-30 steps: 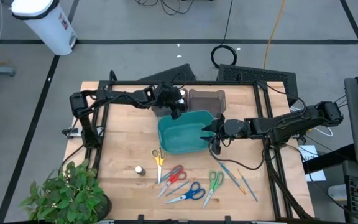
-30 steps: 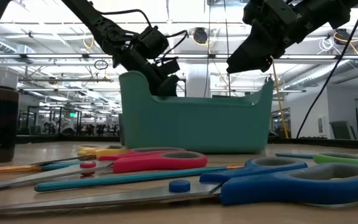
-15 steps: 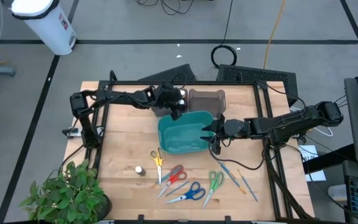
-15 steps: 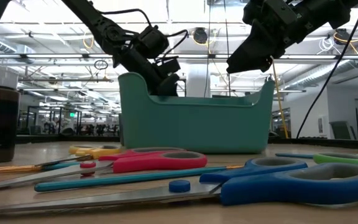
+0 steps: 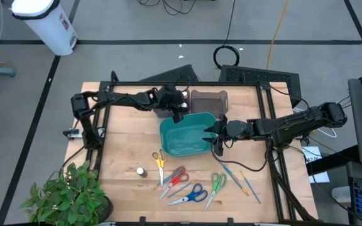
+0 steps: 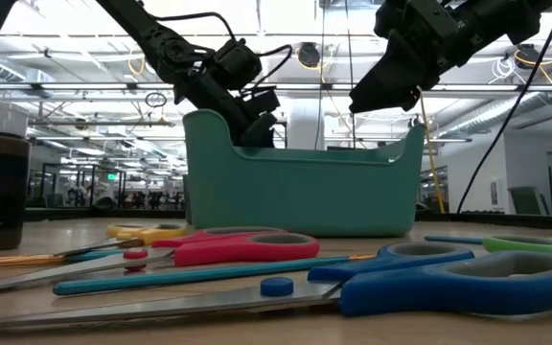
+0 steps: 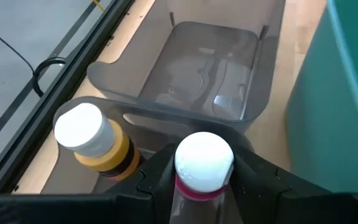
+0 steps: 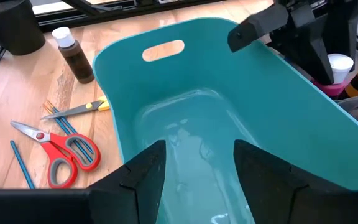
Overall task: Pick & Place Paint Supplies
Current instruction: Put the pink paint bottle into the left black bin
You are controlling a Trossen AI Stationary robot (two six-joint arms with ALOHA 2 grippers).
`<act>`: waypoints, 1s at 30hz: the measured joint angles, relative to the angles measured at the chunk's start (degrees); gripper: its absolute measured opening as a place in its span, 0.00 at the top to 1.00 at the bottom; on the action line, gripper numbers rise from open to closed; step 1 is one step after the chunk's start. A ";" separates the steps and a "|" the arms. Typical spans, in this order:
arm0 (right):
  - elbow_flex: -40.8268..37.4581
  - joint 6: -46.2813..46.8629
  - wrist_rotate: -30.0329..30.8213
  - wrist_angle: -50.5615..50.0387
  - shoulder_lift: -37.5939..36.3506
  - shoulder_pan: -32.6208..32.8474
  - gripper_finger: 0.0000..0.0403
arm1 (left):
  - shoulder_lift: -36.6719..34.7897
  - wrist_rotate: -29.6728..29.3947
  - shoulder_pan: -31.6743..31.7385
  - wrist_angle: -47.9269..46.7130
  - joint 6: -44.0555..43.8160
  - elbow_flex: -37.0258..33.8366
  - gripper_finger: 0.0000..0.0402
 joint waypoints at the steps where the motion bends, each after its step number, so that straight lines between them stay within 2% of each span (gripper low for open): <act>1: 0.00 0.00 0.00 0.00 0.00 -0.01 0.55 | 0.07 -0.18 0.01 -0.30 -0.02 0.00 0.64; 26: 0.00 0.24 0.00 0.02 0.00 -0.01 0.55 | 0.10 -1.28 0.04 -0.09 -1.39 -0.02 0.64; 30: 0.00 0.23 0.00 0.03 0.01 -0.01 0.55 | 0.12 -1.90 0.02 -0.17 -1.77 -0.02 0.61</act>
